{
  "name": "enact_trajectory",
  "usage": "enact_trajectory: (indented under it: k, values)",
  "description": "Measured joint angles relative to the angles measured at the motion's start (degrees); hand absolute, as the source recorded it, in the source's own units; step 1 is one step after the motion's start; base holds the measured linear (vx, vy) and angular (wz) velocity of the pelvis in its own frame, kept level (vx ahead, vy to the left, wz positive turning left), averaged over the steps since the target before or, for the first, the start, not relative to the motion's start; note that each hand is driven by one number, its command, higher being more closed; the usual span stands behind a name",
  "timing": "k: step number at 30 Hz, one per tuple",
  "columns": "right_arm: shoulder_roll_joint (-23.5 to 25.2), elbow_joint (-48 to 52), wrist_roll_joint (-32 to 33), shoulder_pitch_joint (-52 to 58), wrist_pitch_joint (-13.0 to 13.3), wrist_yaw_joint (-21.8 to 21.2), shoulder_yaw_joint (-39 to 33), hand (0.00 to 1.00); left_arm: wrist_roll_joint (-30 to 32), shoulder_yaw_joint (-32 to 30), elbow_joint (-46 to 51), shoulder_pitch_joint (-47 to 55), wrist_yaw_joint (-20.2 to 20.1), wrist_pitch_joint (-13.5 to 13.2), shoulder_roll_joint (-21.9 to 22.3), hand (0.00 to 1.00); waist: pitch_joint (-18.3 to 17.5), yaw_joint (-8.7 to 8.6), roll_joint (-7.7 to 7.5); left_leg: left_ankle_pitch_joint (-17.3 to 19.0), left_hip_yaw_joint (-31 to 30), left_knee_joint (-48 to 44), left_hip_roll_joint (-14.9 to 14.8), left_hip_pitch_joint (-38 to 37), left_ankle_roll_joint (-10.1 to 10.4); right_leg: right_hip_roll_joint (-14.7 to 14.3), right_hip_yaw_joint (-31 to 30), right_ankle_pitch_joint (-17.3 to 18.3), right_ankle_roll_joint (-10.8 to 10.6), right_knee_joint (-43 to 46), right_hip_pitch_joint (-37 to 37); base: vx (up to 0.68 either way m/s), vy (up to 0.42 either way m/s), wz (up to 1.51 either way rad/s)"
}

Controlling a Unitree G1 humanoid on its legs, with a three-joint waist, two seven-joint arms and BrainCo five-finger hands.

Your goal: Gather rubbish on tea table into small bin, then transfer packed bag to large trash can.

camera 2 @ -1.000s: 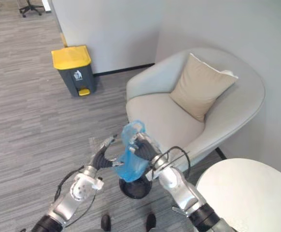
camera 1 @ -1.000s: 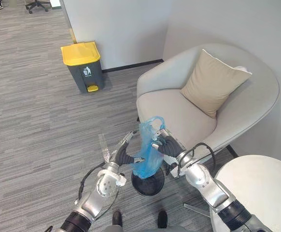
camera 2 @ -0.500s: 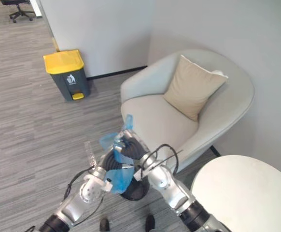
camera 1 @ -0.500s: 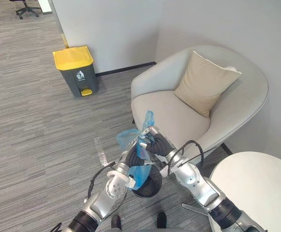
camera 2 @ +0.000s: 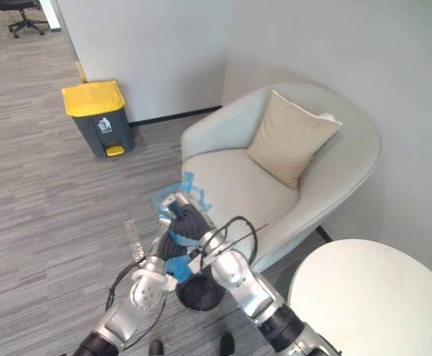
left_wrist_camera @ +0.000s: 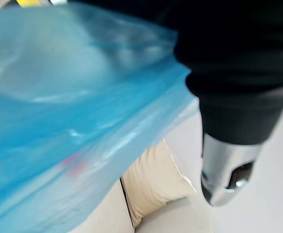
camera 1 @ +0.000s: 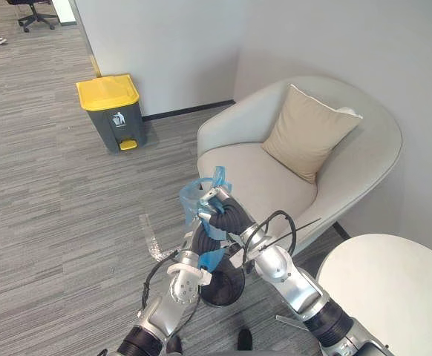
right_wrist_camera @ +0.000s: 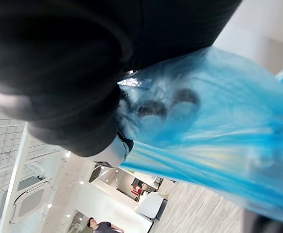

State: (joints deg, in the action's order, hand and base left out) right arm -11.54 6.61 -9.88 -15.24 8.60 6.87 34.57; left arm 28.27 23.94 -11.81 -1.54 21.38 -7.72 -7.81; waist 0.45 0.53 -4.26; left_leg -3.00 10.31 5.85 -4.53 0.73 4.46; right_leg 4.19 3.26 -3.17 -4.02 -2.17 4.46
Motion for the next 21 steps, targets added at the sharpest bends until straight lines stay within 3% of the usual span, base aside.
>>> enact_trajectory:
  k: [1,2,11,21]
  values:
    - [0.39,0.01,1.25,-0.18,-0.13,0.21,0.12,1.0,0.93,-0.34,-0.13,0.0,1.05,0.71,0.15,0.0,-0.16,0.0,-0.14,0.0,0.0,0.0,0.03,0.0,0.0,0.03,0.0,0.01,-0.01,0.02,0.0,0.0,0.0,0.0]
    - [0.38,0.08,1.51,-0.32,-0.14,0.35,0.32,1.0,0.93,-0.37,-0.23,0.0,1.22,0.83,0.14,1.0,-0.19,0.01,-0.16,0.0,0.0,0.0,0.04,0.0,0.0,0.04,0.0,0.01,-0.02,0.04,0.0,0.0,0.0,0.0]
    - [0.36,1.44,4.93,-0.47,-1.33,0.29,1.98,1.0,1.0,-0.37,-3.32,-0.23,2.27,0.96,0.36,1.0,-0.21,-0.07,-0.16,-0.01,-0.34,-0.09,-0.04,0.09,0.02,0.0,0.07,0.01,-0.02,0.05,-0.01,0.0,0.0,0.0]
    - [0.38,2.19,5.49,-0.6,-1.3,-1.34,4.16,1.0,0.63,-0.36,-7.0,-0.68,1.92,3.1,0.18,1.0,-0.21,-0.35,-0.18,0.01,-0.13,-0.08,-0.02,0.19,0.02,0.0,-0.24,0.01,-0.01,0.05,0.31,0.0,0.0,0.0]
